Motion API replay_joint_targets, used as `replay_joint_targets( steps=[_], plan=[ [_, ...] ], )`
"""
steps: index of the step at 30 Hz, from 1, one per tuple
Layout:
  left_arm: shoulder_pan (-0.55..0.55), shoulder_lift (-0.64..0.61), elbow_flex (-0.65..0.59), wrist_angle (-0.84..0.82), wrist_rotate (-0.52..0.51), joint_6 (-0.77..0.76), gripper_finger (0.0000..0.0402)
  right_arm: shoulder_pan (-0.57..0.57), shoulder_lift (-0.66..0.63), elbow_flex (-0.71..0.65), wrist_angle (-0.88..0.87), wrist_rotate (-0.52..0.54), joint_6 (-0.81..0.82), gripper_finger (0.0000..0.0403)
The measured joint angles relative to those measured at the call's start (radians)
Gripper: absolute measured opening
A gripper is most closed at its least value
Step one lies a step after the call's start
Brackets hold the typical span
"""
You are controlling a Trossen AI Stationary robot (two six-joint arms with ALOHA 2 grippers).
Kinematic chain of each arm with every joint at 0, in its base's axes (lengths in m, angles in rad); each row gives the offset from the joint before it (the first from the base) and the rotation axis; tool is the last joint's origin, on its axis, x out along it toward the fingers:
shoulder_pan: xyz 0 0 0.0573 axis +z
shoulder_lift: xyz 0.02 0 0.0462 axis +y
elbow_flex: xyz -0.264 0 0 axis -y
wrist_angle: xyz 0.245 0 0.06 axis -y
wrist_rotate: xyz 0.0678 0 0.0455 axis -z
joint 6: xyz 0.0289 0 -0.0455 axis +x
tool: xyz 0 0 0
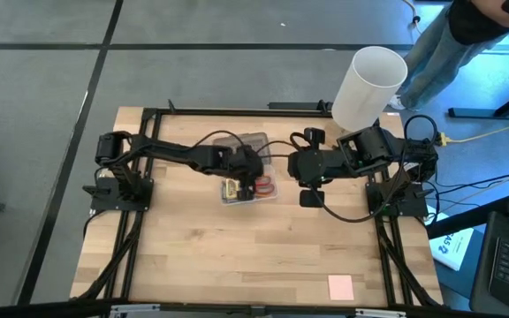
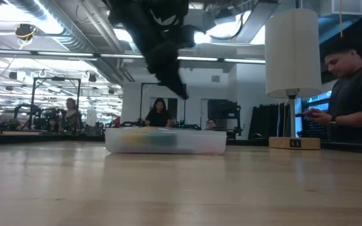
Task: Pack school essentials
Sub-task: Put the orange pencil into the black supply box
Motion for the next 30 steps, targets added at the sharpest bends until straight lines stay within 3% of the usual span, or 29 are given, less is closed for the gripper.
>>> replay_joint_targets(
  steps=[8,18,30],
  plan=[
    [-0.002,0.128,0.001,0.161,-0.016,0.041,0.0071,0.000,0.000,0.000,0.000,0.000,0.000,0.0136],
    [0.014,0.210,0.000,0.197,-0.069,0.086,0.0071,0.000,0.000,0.000,0.000,0.000,-0.002,0.0136],
    [0.028,0.222,0.000,0.170,-0.122,0.084,0.0071,0.000,0.000,0.000,0.000,0.001,-0.003,0.0136]
  ],
)
